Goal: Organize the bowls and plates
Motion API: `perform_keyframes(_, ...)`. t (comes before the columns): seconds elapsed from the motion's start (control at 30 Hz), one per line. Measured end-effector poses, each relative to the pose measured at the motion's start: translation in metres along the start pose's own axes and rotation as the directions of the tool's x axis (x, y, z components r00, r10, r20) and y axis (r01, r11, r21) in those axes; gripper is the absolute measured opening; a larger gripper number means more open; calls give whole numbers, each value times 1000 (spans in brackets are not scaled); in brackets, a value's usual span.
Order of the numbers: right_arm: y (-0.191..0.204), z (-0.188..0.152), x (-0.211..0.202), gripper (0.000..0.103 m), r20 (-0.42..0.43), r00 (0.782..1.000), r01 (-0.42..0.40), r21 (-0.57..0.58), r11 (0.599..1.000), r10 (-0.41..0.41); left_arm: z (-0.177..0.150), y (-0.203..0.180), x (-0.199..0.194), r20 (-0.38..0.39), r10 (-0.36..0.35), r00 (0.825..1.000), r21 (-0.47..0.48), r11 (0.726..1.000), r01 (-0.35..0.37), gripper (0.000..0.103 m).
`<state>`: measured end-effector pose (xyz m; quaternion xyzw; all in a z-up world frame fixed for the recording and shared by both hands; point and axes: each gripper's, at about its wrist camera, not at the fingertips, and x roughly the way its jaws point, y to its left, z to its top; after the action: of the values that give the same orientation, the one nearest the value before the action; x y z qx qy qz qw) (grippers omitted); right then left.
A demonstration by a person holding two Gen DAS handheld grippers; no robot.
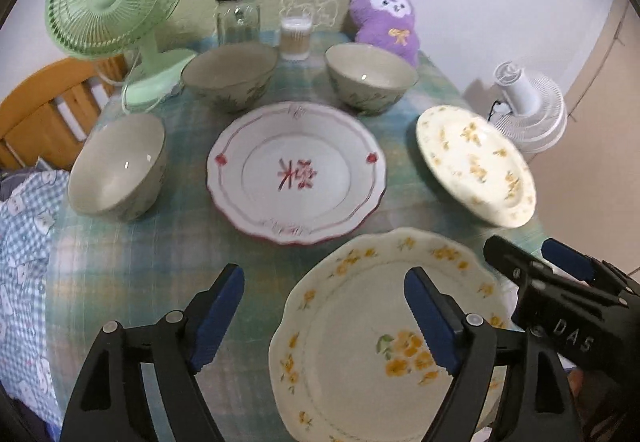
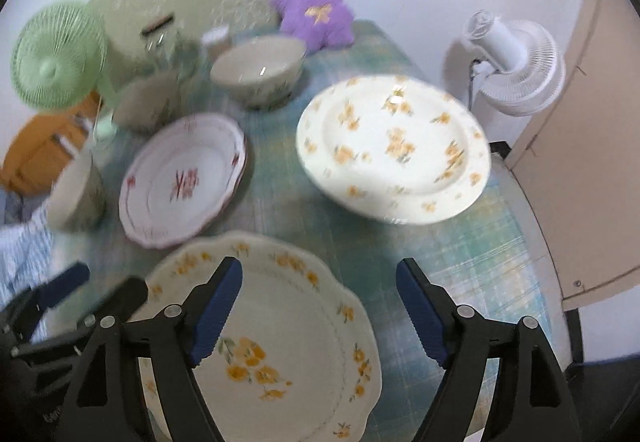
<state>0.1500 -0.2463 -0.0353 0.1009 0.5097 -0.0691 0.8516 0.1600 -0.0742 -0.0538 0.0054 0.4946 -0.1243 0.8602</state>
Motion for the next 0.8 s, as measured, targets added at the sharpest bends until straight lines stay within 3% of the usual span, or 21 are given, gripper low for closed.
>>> perform_keyframes(0.2, -19, 19, -13, 93, 66, 998, 19, 28, 999, -21, 14, -21, -8, 49, 25, 998, -3, 1000, -25, 88)
perform_keyframes(0.37, -37, 42, -19, 93, 109, 994, 13, -44, 999, -9, 24, -46, -11, 84, 68, 994, -63, 996, -63, 88)
perform_keyframes(0.57, -65, 71, -24, 93, 135, 989, -43, -125, 991, 60, 42, -82, -12, 116, 130, 985, -145, 983, -113, 88)
perform_keyframes(0.8, -93, 98, -24, 93, 153, 983, -72, -183, 981, 101, 63, -115, -6, 112, 192, 975, -179, 969, -170, 88)
